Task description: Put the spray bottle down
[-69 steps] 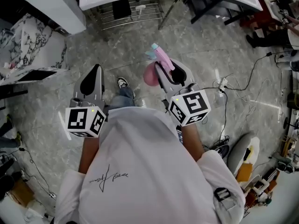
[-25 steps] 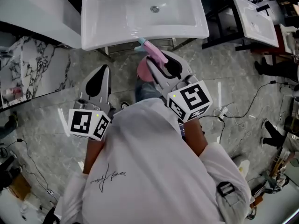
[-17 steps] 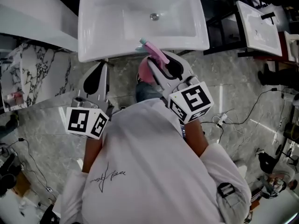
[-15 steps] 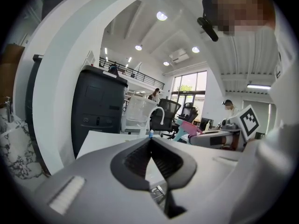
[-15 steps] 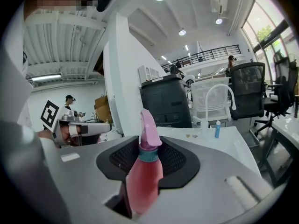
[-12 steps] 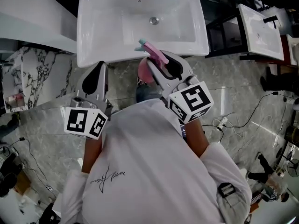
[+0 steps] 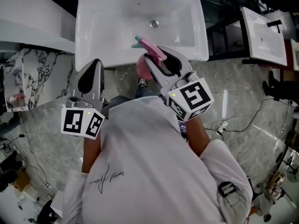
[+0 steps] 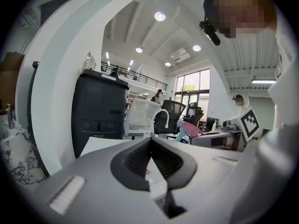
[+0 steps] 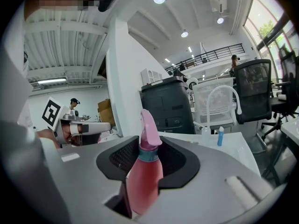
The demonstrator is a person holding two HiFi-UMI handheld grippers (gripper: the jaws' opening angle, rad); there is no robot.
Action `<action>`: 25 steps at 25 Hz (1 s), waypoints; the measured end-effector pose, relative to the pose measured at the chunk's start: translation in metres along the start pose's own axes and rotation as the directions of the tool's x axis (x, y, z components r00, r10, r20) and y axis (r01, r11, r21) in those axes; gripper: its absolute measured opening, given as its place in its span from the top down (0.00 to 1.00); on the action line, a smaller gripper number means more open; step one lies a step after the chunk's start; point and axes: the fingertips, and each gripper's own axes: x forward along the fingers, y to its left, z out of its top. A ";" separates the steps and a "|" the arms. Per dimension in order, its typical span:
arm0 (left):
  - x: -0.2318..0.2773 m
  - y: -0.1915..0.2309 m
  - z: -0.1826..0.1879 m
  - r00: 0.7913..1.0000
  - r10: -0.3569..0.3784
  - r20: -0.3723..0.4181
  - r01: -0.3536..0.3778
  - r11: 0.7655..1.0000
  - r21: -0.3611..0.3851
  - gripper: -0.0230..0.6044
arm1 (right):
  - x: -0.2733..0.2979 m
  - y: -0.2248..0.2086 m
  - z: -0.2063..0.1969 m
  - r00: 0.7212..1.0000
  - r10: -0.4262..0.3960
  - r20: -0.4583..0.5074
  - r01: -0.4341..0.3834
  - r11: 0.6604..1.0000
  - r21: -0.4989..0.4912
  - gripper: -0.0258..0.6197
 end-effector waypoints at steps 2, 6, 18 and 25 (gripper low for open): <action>-0.001 0.003 -0.001 1.000 0.012 0.003 -0.012 1.000 -0.009 0.93 | 0.002 -0.002 0.000 1.000 0.001 -0.005 -0.001 1.000 -0.003 0.77; -0.001 0.009 -0.003 1.000 0.030 0.009 -0.030 0.999 -0.033 0.93 | 0.009 -0.004 0.001 1.000 0.006 -0.020 -0.006 1.000 -0.009 0.77; 0.018 0.036 -0.007 0.999 0.043 0.025 -0.040 0.995 -0.096 0.93 | 0.039 -0.012 0.022 1.000 -0.011 -0.012 0.010 0.998 -0.056 0.77; 0.027 0.057 0.000 0.999 0.041 0.032 -0.038 0.996 -0.086 0.93 | 0.063 -0.019 0.028 1.000 -0.018 -0.005 0.018 0.998 -0.061 0.77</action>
